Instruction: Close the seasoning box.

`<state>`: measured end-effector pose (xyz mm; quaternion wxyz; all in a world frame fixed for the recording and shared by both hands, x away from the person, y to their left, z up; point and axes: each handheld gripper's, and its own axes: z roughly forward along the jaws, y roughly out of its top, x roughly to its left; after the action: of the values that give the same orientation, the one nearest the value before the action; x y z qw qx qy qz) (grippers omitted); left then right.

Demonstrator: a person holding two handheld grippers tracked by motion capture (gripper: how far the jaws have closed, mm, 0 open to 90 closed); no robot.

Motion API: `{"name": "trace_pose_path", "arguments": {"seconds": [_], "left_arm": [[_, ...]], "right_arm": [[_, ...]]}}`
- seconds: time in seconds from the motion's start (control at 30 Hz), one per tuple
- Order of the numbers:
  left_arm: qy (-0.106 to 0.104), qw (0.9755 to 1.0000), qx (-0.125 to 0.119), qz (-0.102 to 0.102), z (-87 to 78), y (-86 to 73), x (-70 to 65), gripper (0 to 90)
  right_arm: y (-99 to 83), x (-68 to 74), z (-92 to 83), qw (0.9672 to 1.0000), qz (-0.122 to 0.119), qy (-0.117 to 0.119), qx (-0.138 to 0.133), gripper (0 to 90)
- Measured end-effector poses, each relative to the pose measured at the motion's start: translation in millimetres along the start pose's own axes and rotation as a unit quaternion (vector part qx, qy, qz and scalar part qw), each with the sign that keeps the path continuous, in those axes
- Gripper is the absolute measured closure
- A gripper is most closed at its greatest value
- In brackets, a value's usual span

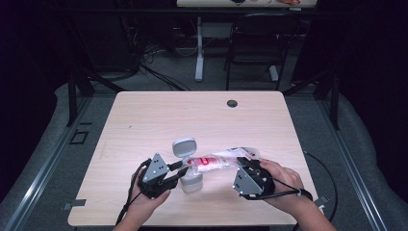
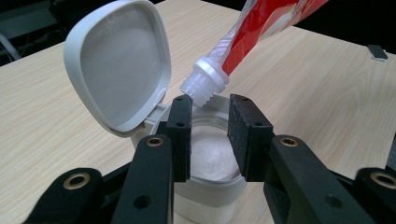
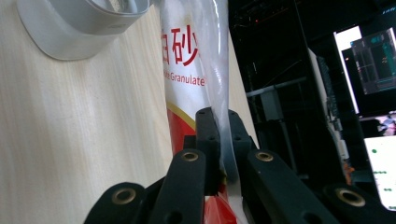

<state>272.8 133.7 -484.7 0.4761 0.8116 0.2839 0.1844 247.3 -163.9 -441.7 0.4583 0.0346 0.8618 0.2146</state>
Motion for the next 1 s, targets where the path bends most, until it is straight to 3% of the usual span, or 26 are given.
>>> {"name": "trace_pose_path", "arguments": {"seconds": [0.17,0.6,0.93,1.0], "left_arm": [[0.003,1.0000,-0.004,0.001,-2.3,2.0,1.7,71.0],[0.008,0.9999,-0.010,0.003,-4.3,6.2,1.7,71.0],[0.006,0.9999,-0.015,0.003,-4.8,7.0,1.5,71.1],[0.006,0.9999,-0.016,0.003,-5.1,7.3,1.4,71.1]], "right_arm": [[-4.3,4.0,2.0,0.9990,0.038,0.018,-0.014,88.3],[-12.2,7.9,6.5,0.9961,0.082,0.025,-0.020,88.4],[-19.0,8.9,10.5,0.9914,0.120,0.036,-0.036,88.4],[-21.1,8.9,11.1,0.9892,0.135,0.040,-0.042,88.5]]}}
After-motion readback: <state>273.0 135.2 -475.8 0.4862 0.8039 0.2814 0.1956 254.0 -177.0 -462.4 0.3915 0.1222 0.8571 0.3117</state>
